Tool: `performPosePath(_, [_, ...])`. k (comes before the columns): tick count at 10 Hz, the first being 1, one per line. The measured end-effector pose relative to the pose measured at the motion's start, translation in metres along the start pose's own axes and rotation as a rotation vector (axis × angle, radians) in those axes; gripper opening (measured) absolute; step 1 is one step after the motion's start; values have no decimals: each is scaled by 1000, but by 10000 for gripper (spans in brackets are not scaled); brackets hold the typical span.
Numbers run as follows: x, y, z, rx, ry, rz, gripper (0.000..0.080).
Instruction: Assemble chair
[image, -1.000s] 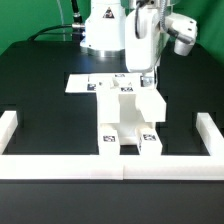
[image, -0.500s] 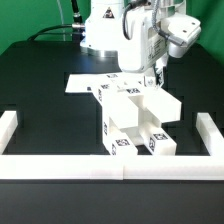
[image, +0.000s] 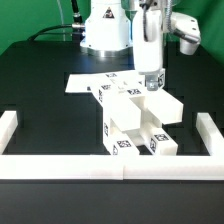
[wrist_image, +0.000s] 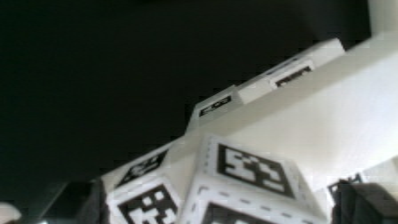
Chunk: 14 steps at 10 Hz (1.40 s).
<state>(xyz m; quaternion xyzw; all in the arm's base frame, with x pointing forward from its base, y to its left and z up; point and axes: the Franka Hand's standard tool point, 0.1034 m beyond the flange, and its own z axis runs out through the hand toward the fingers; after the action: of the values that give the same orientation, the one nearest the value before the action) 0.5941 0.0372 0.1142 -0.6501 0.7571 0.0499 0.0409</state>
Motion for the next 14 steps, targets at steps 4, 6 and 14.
performPosePath(4, [0,0,0,4,1,-289,649])
performPosePath(6, [1,2,0,-30,14,-483,649])
performPosePath(14, [1,-1,-2,-48,37,-1139,649])
